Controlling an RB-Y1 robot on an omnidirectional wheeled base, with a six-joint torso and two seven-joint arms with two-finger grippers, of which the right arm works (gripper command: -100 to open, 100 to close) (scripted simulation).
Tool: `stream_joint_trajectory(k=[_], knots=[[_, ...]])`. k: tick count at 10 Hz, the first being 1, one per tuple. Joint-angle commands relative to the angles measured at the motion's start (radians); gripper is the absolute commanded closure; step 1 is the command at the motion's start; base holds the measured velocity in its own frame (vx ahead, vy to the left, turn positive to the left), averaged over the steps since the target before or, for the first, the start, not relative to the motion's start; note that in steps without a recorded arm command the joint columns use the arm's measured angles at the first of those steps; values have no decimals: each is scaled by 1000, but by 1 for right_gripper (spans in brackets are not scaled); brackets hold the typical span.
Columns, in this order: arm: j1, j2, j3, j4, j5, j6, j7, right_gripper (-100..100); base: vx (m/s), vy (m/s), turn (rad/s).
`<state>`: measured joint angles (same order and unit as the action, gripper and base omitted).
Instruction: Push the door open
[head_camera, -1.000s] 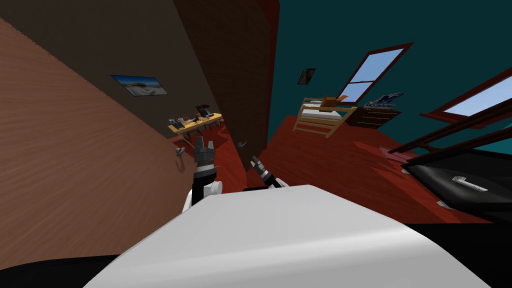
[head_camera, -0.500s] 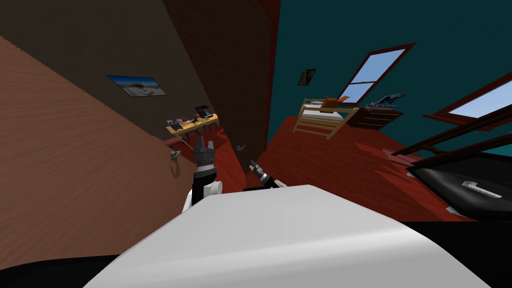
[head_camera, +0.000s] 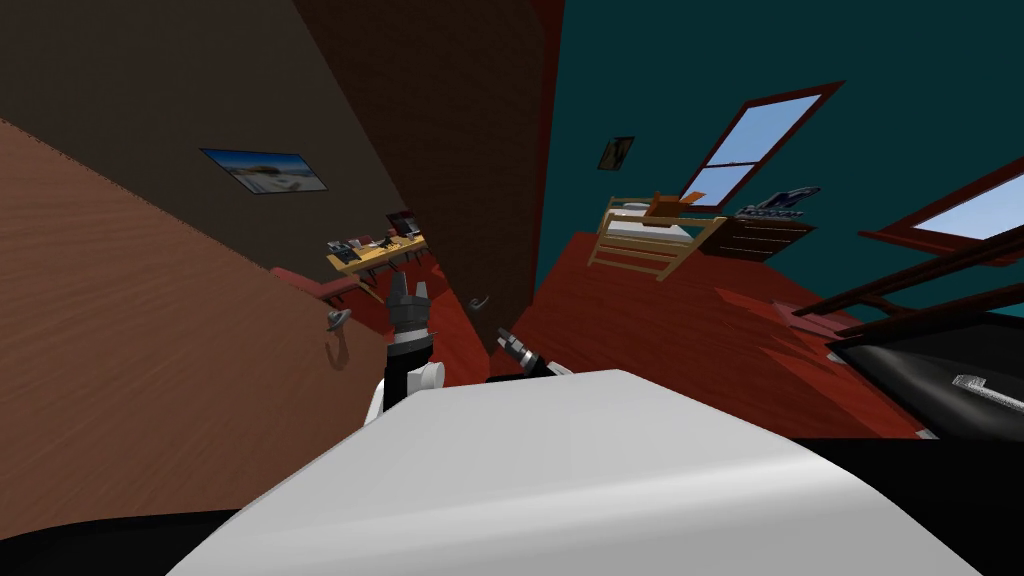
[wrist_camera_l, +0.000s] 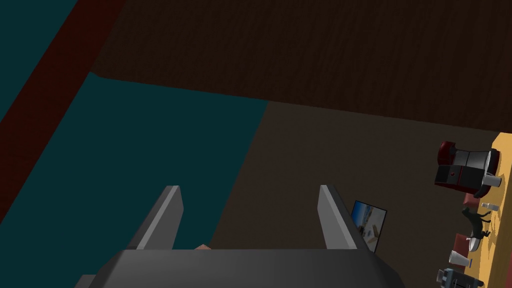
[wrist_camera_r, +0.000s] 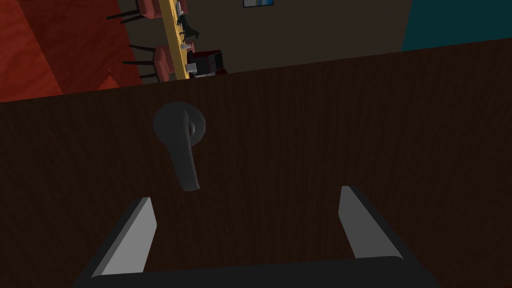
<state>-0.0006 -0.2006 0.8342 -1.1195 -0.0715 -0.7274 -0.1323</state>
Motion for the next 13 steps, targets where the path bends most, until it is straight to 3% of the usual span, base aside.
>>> stream_joint_trajectory(k=[1, 9, 10, 13], knots=[[-12, -14, 28, 28, -2, -6, -2, -100, 204, -30, -3], [-75, -29, 120, 180, -10, -48, -2, -100, 169, -27, 1], [-72, -31, 112, 167, -10, -45, -6, -100, 82, -15, 3], [-72, -18, 103, 184, -8, -47, -1, -100, 100, 116, 27]])
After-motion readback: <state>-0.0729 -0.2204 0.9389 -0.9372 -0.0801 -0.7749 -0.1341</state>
